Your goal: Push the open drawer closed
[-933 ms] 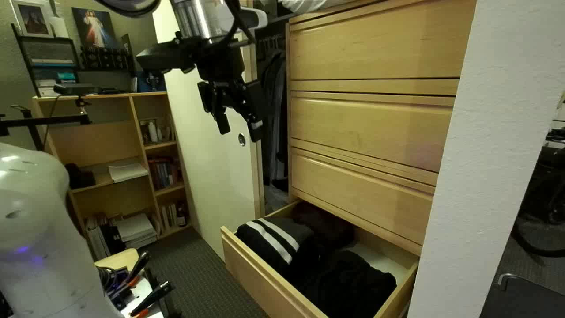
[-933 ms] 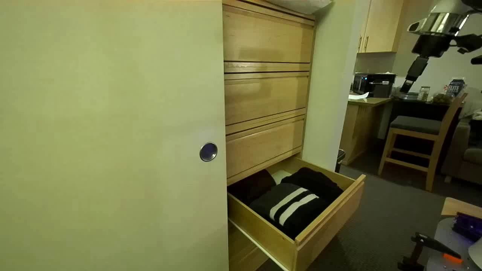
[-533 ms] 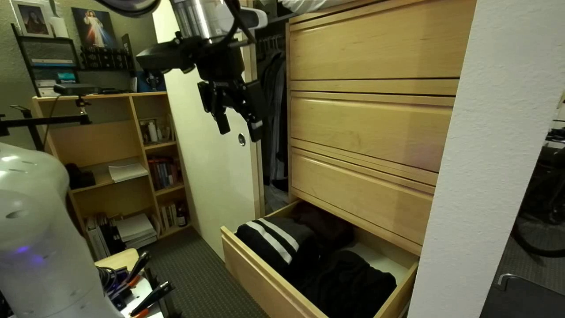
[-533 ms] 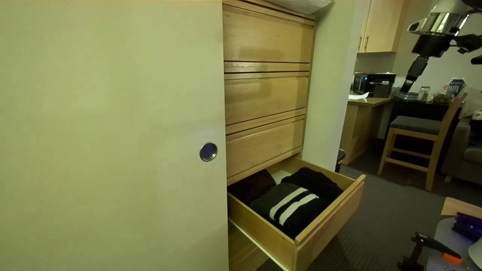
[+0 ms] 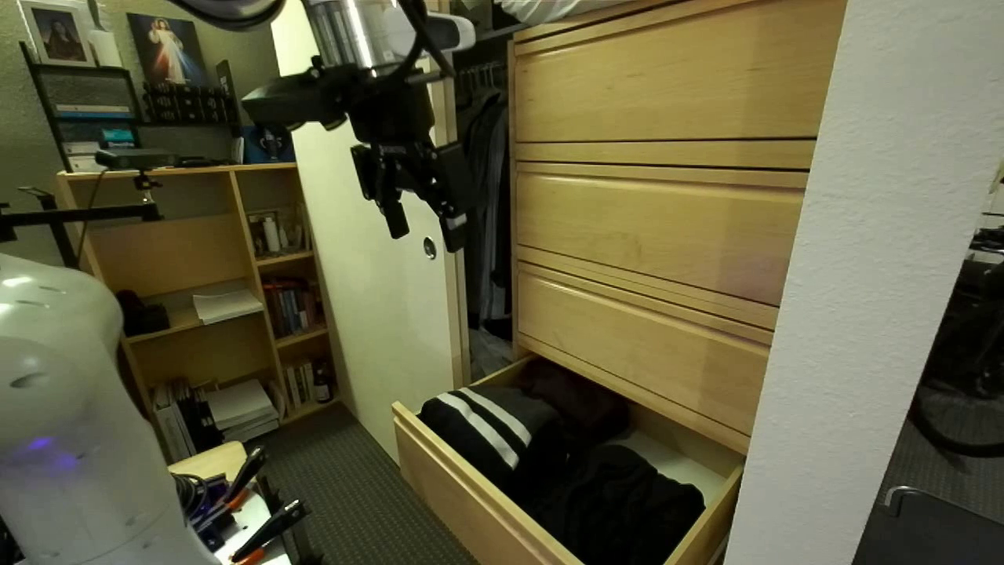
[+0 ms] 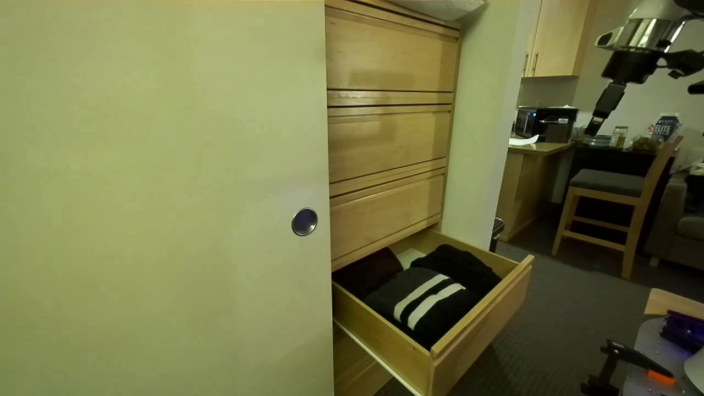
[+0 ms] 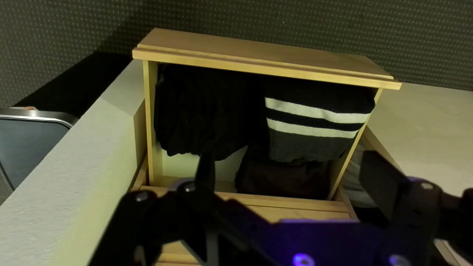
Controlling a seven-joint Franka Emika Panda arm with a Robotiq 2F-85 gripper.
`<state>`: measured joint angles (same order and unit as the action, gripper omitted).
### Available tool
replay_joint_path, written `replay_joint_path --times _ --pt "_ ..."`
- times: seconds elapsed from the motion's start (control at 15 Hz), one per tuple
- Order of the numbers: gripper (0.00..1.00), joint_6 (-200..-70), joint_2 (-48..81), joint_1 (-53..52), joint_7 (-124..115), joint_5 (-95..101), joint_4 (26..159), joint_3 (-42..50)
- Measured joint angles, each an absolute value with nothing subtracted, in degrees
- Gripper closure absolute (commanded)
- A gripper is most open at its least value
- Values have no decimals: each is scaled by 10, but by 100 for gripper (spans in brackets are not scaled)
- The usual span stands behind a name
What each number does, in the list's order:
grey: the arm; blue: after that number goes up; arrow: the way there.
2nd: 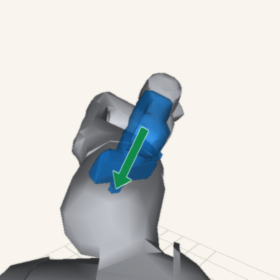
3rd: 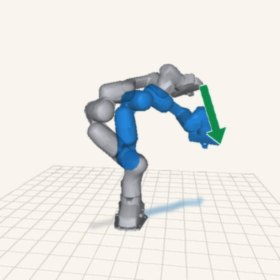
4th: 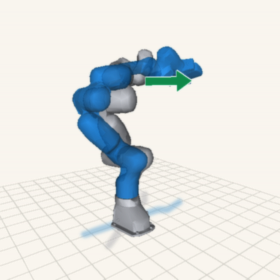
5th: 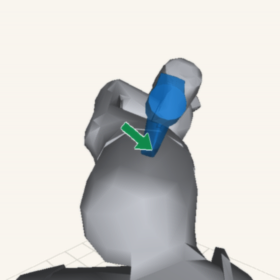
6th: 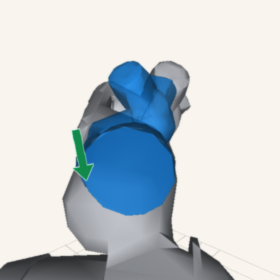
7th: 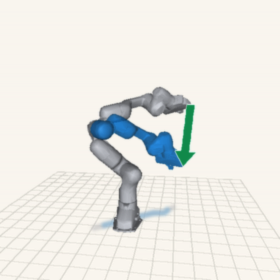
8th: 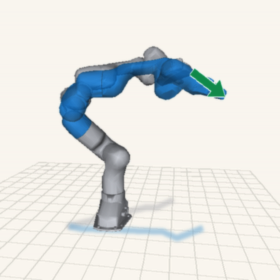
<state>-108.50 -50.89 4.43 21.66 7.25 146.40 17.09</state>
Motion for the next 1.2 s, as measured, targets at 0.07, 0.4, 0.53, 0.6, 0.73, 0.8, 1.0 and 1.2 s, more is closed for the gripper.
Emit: replay_joint_path --times 0.07,0.4,0.53,0.6,0.73,0.8,1.0,1.2 --pt "0 -1085 -509 44 217 72 1464 171" --pt "0 -1085 -509 44 217 72 1464 171" --pt "0 -1085 -509 44 217 72 1464 171" --pt "0 -1085 -509 44 217 72 1464 171" --pt "0 -1085 -508 44 217 72 1465 172" --pt "0 -1085 -507 44 217 72 1467 174" --pt "0 -1086 -502 44 217 72 1493 186" --pt "0 -1094 -488 44 217 72 1526 199"
